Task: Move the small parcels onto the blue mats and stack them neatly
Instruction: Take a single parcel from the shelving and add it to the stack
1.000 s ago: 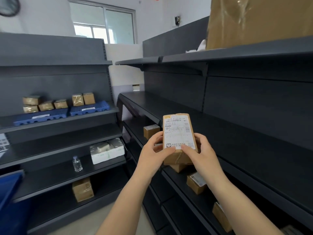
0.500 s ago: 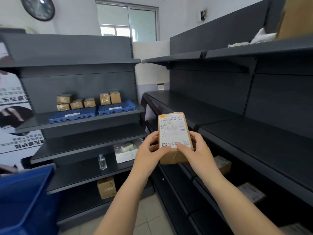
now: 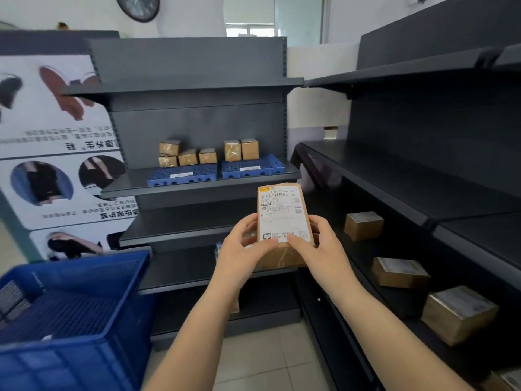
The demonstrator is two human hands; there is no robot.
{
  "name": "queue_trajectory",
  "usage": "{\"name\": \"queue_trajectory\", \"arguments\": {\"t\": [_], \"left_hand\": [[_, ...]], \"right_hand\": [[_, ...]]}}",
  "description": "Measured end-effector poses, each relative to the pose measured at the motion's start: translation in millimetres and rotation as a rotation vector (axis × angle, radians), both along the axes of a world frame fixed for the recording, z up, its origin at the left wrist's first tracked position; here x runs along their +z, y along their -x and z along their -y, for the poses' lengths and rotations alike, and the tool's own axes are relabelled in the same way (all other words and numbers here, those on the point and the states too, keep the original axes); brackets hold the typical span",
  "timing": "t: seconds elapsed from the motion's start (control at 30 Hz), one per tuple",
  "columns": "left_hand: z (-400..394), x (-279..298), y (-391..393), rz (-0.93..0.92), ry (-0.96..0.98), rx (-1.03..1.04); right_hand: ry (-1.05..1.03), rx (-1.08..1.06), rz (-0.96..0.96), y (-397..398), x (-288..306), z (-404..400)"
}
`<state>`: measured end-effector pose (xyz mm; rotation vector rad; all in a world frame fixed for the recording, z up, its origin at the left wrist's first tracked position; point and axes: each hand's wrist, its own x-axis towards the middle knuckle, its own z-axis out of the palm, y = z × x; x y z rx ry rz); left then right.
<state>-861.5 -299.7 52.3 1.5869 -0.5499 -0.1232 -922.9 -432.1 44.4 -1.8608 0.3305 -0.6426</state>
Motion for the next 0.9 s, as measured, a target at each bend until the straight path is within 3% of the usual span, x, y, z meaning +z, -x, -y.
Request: {"name": "queue_trajectory", "arguments": {"t": [0.47,0.9], "left_hand": [[27,-2,-172,0.023,-0.038,0.262],[101,-9,-324,0.023,0.029,0.276]], "right_hand": [[-0.057,0.25,0.008,-205,-5,36],[-0.052,0.284,-0.007,-359,-2,111]]}}
